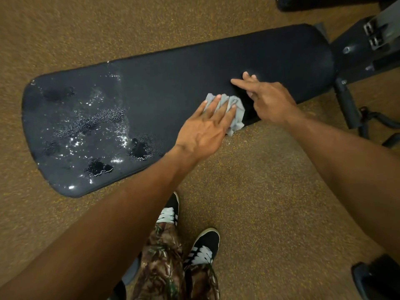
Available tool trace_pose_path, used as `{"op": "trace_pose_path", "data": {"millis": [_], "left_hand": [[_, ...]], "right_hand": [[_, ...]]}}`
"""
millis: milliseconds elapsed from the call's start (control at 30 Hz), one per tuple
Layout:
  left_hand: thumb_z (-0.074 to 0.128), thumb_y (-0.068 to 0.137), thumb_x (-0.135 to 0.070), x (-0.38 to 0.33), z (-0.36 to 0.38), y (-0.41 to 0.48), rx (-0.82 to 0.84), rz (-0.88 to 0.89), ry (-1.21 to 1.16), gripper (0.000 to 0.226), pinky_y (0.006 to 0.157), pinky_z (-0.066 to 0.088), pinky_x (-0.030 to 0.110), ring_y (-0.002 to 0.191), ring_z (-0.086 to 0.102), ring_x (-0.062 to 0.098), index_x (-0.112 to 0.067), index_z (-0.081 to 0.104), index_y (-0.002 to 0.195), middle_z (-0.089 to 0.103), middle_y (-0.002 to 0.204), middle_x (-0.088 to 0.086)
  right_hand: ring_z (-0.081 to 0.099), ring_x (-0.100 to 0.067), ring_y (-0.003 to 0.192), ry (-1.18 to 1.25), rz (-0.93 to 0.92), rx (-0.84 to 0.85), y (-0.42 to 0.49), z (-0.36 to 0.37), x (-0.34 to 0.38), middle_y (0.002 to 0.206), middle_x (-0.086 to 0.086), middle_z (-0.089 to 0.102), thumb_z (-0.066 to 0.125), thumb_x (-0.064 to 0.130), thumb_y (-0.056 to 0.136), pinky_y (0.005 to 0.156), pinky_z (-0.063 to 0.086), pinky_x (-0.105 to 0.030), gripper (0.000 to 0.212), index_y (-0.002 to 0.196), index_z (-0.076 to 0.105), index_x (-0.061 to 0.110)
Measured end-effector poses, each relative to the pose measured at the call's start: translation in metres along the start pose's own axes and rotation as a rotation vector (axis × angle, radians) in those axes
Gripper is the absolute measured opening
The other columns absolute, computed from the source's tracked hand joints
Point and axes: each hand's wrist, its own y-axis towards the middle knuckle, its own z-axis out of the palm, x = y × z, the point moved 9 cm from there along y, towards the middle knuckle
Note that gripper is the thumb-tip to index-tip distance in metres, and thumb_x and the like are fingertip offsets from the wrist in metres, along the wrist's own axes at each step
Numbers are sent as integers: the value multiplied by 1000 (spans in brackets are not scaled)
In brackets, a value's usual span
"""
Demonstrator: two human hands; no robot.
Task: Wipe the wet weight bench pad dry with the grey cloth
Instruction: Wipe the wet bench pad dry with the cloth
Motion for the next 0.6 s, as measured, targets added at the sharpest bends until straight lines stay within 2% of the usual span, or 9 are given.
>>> {"op": "trace_pose_path", "data": {"millis": [33, 133, 267, 333, 400, 467, 533, 600], "left_hand": [[24, 102, -19, 4, 2, -9, -28, -26, -29, 62, 126, 2, 42, 156, 0, 30, -11, 3, 161, 5, 168, 15], [42, 95, -13, 8, 9, -54, -139, -80, -97, 61, 122, 18, 45, 151, 24, 35, -6, 33, 155, 35, 160, 18], [30, 93, -18, -11, 21, -71, -69, 24, -13, 60, 118, 20, 47, 146, 35, 38, -4, 40, 151, 48, 151, 18], [25, 95, -20, -19, 17, -55, -36, 65, 9, 62, 121, 14, 46, 149, 28, 37, -5, 31, 155, 40, 157, 18], [15, 96, -23, -25, 12, -28, 8, 97, 17, 67, 124, 1, 46, 155, 6, 35, -9, 7, 160, 16, 167, 16], [11, 97, -22, -27, 6, 2, 22, 94, 41, 66, 124, -4, 45, 155, -6, 33, -12, -6, 160, 1, 169, 14], [18, 103, -22, -21, -4, 33, 27, 60, 51, 64, 125, -3, 46, 155, -8, 32, -12, -7, 160, -3, 169, 14], [22, 105, -24, -6, -14, 56, 23, -30, 23, 63, 126, 0, 45, 155, -8, 31, -13, -6, 160, -2, 169, 13]], "right_hand": [[23, -13, 149, 8, 2, 0, 0, -1, 1, 160, 1, 29, 36, 7, 106, 122, 22, -33, 53, 148, 40, 38], [16, -17, 151, 22, 24, 35, -4, 3, 4, 163, 1, 22, 35, 15, 107, 123, 19, -39, 49, 150, 36, 38], [5, -16, 153, 121, 104, 42, -9, 10, 13, 165, 1, 14, 35, 29, 108, 123, 9, -40, 46, 154, 31, 33], [11, -13, 152, 272, 146, -33, -10, 8, 14, 164, 1, 21, 36, 31, 107, 124, 9, -39, 46, 153, 34, 30], [32, -9, 145, 506, 227, -266, -18, -6, 2, 155, 4, 41, 39, 30, 105, 121, 23, -35, 43, 147, 45, 27], [47, -4, 133, 659, 331, -515, -35, -19, -14, 143, 7, 55, 41, 28, 104, 115, 36, -32, 39, 140, 55, 24], [50, -1, 127, 672, 390, -622, -55, -23, -22, 138, 9, 58, 41, 27, 104, 111, 39, -28, 37, 137, 58, 23], [50, 1, 125, 586, 382, -628, -72, -22, -19, 137, 10, 59, 42, 26, 104, 109, 40, -23, 36, 136, 58, 22]]}}
